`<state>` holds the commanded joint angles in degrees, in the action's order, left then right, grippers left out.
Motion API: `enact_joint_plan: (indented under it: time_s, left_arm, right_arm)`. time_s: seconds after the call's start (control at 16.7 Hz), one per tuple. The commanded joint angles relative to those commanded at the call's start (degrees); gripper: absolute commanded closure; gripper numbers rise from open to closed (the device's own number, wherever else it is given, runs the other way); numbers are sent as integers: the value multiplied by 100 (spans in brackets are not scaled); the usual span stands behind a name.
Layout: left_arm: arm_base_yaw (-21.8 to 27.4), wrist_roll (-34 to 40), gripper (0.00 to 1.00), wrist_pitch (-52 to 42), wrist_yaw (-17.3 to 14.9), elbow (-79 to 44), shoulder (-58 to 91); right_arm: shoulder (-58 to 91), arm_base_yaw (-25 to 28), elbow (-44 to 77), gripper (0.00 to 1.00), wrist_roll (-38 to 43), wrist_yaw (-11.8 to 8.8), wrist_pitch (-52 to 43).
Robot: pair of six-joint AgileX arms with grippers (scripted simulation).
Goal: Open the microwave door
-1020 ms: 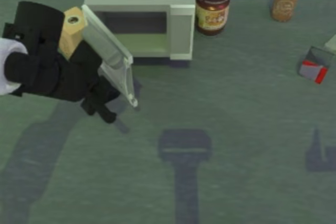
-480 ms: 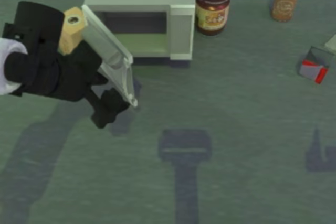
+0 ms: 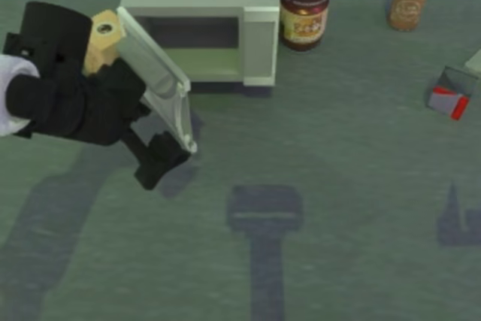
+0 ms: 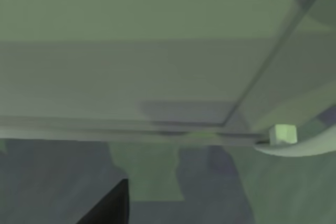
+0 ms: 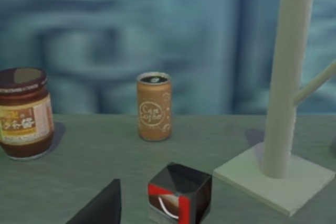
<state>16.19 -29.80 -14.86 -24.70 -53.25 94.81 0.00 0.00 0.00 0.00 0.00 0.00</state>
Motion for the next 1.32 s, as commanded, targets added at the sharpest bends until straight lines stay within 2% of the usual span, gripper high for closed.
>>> enact_joint_plan:
  time_s: [0.54,0.96,1.14,1.32]
  left_arm:
    - [151,258,0,-1103,164,226,-1452]
    - [154,331,0,-1222,192,152,-1444]
    - [299,880,0,-1760,439,-382,-1011]
    - [545,1939,0,-2719,871,-1462,-304]
  right_arm:
    - [0,0,0,0,0,0,0]
    - [0,0,0,0,0,0,0]
    - [0,0,0,0,0,0,0]
    - [0,0,0,0,0,0,0]
